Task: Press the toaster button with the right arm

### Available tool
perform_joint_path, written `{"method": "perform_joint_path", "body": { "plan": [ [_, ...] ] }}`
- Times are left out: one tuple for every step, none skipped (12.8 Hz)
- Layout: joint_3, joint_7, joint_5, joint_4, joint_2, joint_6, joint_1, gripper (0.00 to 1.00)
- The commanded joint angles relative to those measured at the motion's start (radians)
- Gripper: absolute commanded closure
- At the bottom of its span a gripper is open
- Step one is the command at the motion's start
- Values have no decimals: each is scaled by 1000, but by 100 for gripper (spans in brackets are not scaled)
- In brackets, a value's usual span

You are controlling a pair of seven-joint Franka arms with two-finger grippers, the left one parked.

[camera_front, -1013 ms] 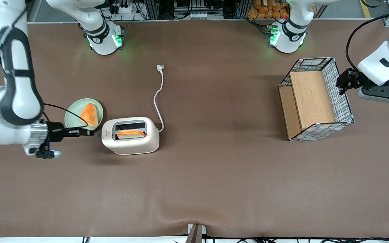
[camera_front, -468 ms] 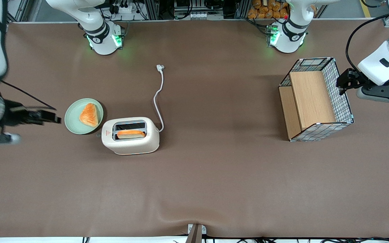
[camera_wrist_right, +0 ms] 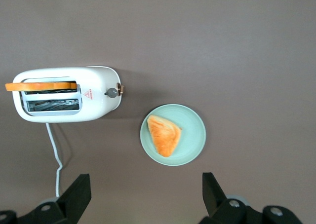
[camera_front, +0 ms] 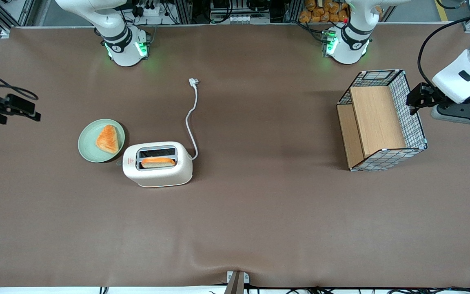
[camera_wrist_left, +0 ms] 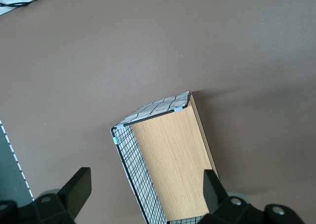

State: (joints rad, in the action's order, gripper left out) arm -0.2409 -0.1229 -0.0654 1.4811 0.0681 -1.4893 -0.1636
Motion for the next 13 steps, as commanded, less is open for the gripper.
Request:
{"method": "perform_joint_path", "body": {
  "plan": [
    [0, 40, 48, 24, -62, 36, -14, 0],
    [0, 64, 67, 31, -79, 47, -14, 0],
    [0, 74, 78, 48, -96, 47, -14, 0],
    [0, 75, 79, 66, -112, 43, -14, 0],
    [0, 75, 79, 79, -125, 41, -14, 0],
    [0, 77, 79, 87, -136, 40, -14, 0],
    [0, 75, 79, 97, -143, 34, -14, 0],
    [0, 75, 82, 103, -149, 29, -14, 0],
    [0, 75, 90, 105, -149, 26, -14, 0],
    [0, 75, 97, 103, -148, 18, -14, 0],
    [0, 75, 102, 103, -145, 12, -13, 0],
    [0, 75, 102, 102, -143, 14, -13, 0],
    [0, 75, 102, 97, -142, 14, -13, 0]
  ]
}}
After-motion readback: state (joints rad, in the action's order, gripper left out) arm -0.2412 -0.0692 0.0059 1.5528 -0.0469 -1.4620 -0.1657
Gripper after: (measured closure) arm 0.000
